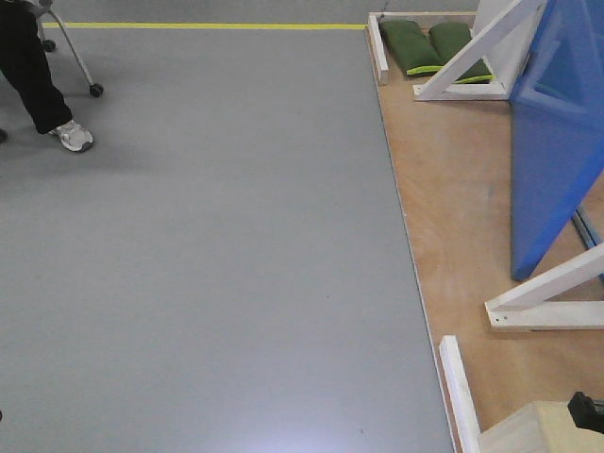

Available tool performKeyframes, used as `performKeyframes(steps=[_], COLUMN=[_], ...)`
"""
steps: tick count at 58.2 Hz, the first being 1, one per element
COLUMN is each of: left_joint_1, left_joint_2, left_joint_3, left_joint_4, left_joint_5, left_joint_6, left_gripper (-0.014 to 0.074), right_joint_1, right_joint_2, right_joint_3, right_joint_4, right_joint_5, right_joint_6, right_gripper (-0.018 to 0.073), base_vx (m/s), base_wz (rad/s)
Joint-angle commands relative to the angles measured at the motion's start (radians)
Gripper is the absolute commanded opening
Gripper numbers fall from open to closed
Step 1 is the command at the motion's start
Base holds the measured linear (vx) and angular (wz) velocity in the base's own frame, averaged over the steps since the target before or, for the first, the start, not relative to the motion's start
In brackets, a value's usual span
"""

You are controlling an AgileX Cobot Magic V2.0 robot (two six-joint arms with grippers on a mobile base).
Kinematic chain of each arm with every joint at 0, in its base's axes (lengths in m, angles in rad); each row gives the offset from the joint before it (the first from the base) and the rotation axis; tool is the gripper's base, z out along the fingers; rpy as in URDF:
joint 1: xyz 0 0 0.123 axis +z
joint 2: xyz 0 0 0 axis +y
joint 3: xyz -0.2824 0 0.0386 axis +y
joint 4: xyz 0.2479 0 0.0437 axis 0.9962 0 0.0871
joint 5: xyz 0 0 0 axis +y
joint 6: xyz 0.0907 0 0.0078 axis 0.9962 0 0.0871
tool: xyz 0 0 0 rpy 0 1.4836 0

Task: Move to blue door and open it
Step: 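Drive alongside the platform and stop facing the blue door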

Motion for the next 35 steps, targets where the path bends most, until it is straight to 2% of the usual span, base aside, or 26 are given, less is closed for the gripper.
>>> performKeyframes(steps=[1, 35], left_joint_1=[0.0, 0.0], left_joint_2=[-0.017, -0.016], left_joint_3=[0.001, 0.001], left_joint_4=[-0.005, -0.005], left_joint_5=[-0.078, -0.078], left_joint_6=[-0.003, -0.003], left_gripper=[0.007, 0.007], right_joint_1=[-0.003, -0.003], right_joint_2=[-0.019, -0.019], right_joint_3=[0.019, 0.019], right_joint_4=[-0.005, -0.005], right_joint_5=[-0.078, -0.078], right_joint_6=[-0.004, -0.004], right_gripper=[0.0002, 0.0002], base_vx=[0.43, 0.42], base_wz=[-0.01, -0.02])
